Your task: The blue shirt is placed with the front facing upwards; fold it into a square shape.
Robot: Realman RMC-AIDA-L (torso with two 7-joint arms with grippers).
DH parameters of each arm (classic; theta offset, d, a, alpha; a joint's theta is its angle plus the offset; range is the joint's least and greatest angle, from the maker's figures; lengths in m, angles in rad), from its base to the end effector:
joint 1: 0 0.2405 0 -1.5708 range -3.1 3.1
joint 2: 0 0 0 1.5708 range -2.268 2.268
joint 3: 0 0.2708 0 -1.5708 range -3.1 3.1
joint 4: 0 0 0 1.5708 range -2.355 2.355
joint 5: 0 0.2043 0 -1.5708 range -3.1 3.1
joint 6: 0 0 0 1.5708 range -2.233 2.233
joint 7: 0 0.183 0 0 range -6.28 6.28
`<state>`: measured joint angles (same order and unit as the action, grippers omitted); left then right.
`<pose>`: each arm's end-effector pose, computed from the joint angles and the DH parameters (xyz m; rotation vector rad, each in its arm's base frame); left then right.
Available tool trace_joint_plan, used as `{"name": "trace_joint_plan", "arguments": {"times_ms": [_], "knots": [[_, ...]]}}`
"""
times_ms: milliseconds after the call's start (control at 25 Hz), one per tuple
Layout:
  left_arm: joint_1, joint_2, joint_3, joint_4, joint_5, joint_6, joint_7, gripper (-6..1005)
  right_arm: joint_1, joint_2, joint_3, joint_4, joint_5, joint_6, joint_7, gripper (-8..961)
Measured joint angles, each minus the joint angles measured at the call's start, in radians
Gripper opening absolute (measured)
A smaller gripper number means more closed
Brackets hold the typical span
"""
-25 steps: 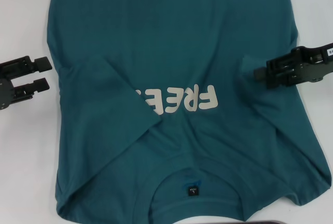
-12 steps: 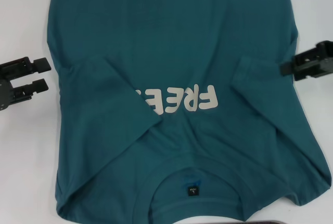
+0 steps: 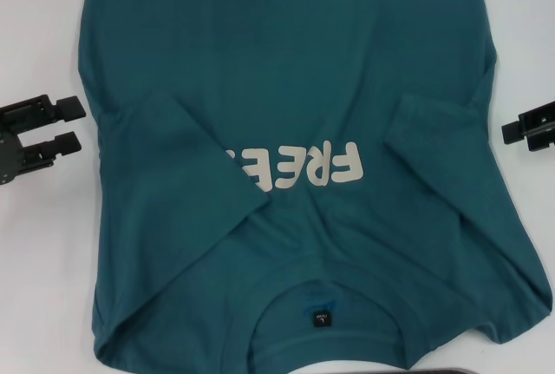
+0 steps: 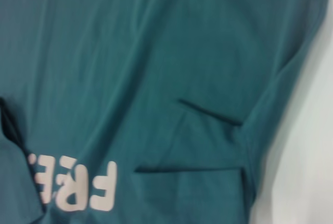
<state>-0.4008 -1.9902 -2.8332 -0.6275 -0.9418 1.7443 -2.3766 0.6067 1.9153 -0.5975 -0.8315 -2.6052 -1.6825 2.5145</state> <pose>-0.3306 0.2960 0.0211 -1.9553 -2.1667 -0.9706 0.3334 0.3459 0.0428 -2.1509 1.9314 -0.0112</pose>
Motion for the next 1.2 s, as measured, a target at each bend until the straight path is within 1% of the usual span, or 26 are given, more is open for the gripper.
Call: {"name": "trace_joint_plan", "arguments": {"times_ms": [40,160,360,680,960,1200], "knots": [[-0.001,-0.001,0.0,0.0,0.0,0.0,-0.001,719,0.0,0.007,0.0,0.003,-0.015,0.019,-0.003,539],[-0.001,-0.002,0.0,0.0,0.0,0.0,-0.001,719,0.001,0.014,-0.001,0.007,-0.021,0.037,-0.005,535],[0.004,-0.003,0.0,0.0,0.0,-0.007,-0.002,719,0.007,0.035,-0.001,0.013,-0.024,0.063,-0.007,528],[0.005,-0.002,0.0,0.0,0.0,-0.01,-0.001,720,0.015,0.06,-0.012,0.022,-0.024,0.099,-0.006,516],[0.005,-0.002,0.0,0.0,0.0,-0.011,0.0,720,0.029,0.064,-0.027,0.074,-0.023,0.136,-0.007,506],[0.005,-0.002,0.0,0.0,0.0,-0.011,0.0,720,0.033,0.065,-0.043,0.079,-0.024,0.142,-0.007,497]]}}
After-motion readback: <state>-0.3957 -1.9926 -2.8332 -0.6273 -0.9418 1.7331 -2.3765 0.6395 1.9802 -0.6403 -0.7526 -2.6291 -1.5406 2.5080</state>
